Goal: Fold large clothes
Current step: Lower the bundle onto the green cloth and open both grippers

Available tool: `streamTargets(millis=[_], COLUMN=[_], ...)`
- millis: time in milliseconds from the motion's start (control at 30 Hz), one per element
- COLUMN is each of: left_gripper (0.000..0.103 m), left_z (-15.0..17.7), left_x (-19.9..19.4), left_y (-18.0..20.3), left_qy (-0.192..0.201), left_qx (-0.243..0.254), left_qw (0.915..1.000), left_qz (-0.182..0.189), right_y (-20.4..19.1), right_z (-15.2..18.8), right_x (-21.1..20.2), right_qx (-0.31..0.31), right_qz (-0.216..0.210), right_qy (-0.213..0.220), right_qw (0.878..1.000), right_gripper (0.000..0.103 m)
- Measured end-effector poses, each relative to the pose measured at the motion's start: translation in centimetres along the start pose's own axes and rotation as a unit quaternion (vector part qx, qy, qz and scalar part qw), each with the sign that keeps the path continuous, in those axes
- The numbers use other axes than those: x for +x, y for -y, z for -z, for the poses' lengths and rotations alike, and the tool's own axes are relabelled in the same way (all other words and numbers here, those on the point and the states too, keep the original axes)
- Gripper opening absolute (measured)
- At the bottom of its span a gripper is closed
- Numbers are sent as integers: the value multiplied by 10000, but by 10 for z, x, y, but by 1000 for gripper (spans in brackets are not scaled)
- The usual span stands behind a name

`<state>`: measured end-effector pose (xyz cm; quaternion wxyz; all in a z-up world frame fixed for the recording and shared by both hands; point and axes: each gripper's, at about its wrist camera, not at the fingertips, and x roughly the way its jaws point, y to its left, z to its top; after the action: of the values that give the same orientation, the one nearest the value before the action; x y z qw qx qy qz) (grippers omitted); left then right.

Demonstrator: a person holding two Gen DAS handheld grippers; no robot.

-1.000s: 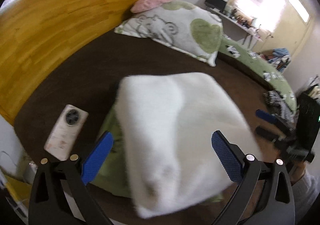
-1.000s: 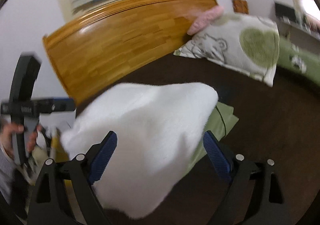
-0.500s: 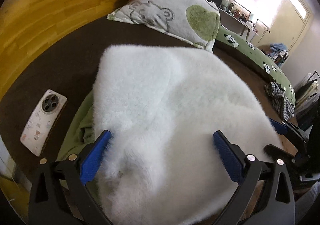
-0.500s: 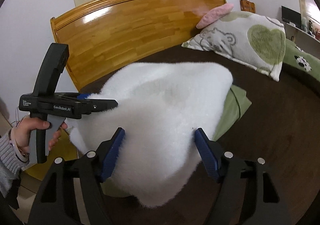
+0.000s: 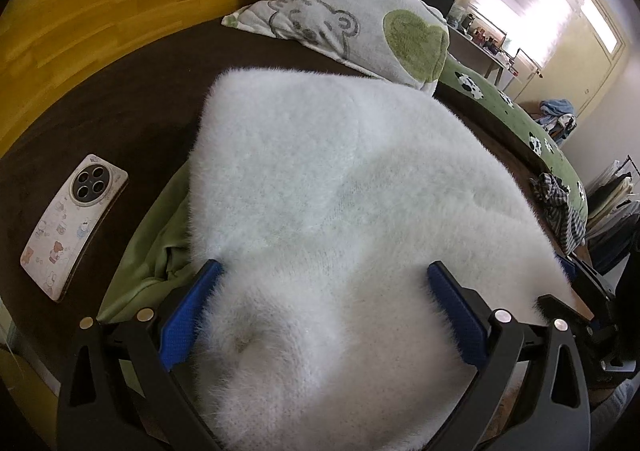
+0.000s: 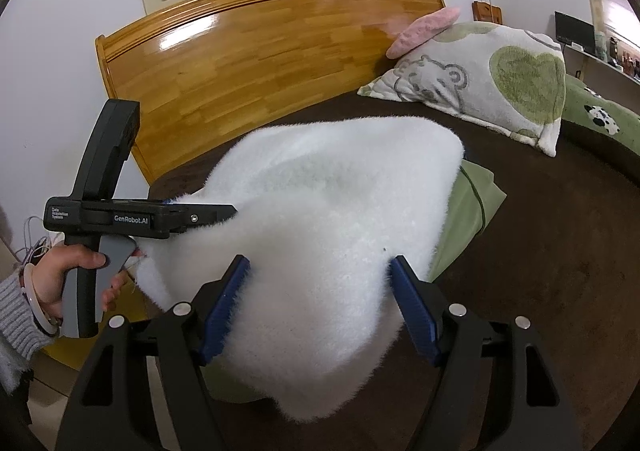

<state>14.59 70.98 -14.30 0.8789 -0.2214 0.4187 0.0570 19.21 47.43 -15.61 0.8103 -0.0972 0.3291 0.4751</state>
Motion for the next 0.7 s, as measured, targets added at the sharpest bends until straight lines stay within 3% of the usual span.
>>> streamTargets(millis=[333, 700], left_gripper=[98, 97], left_z=[1, -2], left_x=[-3, -36], left_y=[2, 14], left_qy=[98, 521], left_qx=[-40, -324], left_qw=[9999, 9972], left_qz=[-42, -434], right_y=[4, 1], right_z=[0, -15], right_x=[-1, -22], right_qx=[160, 175], right_qz=[-64, 78], right_qy=[-10, -88], right_qw=[9999, 9998], right_gripper=[72, 73])
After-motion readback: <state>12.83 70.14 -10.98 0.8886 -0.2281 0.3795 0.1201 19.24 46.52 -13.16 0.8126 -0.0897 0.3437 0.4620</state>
